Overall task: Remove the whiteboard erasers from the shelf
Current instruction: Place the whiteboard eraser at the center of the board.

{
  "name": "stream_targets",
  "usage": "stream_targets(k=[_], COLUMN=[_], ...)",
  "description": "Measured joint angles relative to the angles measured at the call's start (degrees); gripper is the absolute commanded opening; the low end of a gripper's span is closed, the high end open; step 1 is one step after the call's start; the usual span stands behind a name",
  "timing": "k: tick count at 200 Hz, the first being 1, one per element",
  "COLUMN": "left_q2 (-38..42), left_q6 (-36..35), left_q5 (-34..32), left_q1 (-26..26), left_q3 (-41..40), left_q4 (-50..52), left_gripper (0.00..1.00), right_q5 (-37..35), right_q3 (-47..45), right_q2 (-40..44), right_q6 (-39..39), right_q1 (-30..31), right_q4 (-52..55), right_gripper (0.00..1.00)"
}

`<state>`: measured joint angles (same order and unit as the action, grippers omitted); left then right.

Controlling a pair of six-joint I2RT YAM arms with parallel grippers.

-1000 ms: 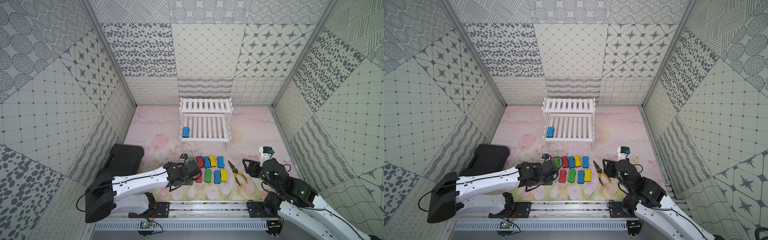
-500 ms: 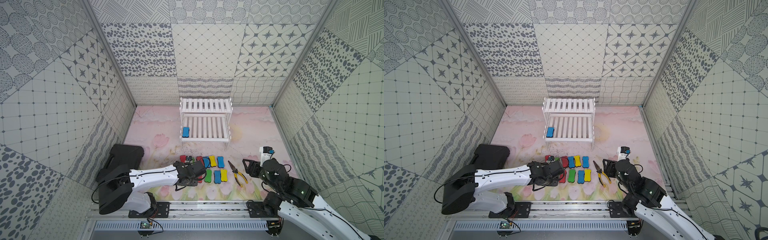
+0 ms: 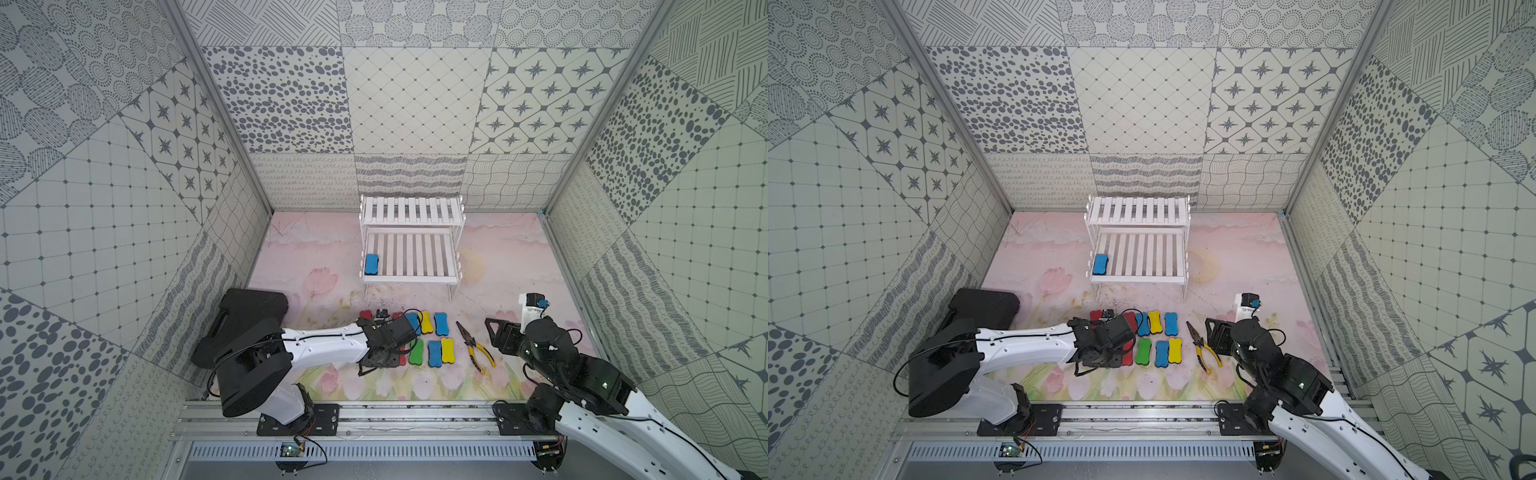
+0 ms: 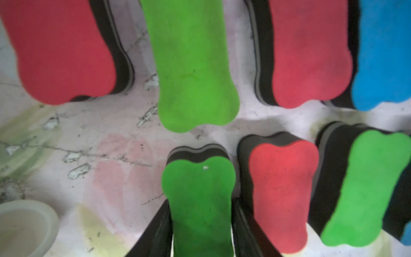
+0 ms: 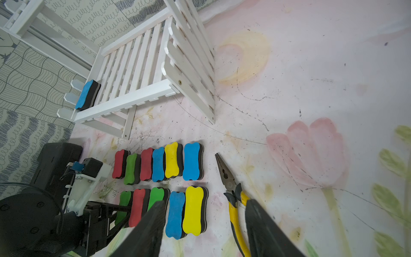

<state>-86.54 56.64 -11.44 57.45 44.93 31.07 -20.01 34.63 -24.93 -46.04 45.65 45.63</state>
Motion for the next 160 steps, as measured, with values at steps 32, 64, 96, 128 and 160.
stream_targets(k=[32,64,96,128,160], left_q2=[0.7,3.1,8.0,12.7,15.2], left_q6=[-0.1,0.1,0.8,1.0,-1.1], left_q5=[0.3,0.3,0.5,0.7,0.7], left_q1=[-0.2,-0.2,-0.2,-0.2,-2.4], left_q3=[0.0,0.5,0.5,1.2,6.0], left_q4=[0.1,1.6,3.5,5.9,8.3], left_gripper=[0.54,0.55,0.58,0.62,0.63], right_q5=[0.0,0.0,0.0,0.0,0.0], right_q3=[0.0,0.0,0.0,0.0,0.0], right_q2=[0.0,0.0,0.0,0.0,0.0], right_q6=[0.0,0.0,-0.1,-0.1,-0.4], right_q1=[0.0,0.0,0.0,0.0,0.0], right_q4=[0.0,0.0,0.0,0.0,0.0], right_gripper=[0.63,0.64,0.64,0.64,0.64])
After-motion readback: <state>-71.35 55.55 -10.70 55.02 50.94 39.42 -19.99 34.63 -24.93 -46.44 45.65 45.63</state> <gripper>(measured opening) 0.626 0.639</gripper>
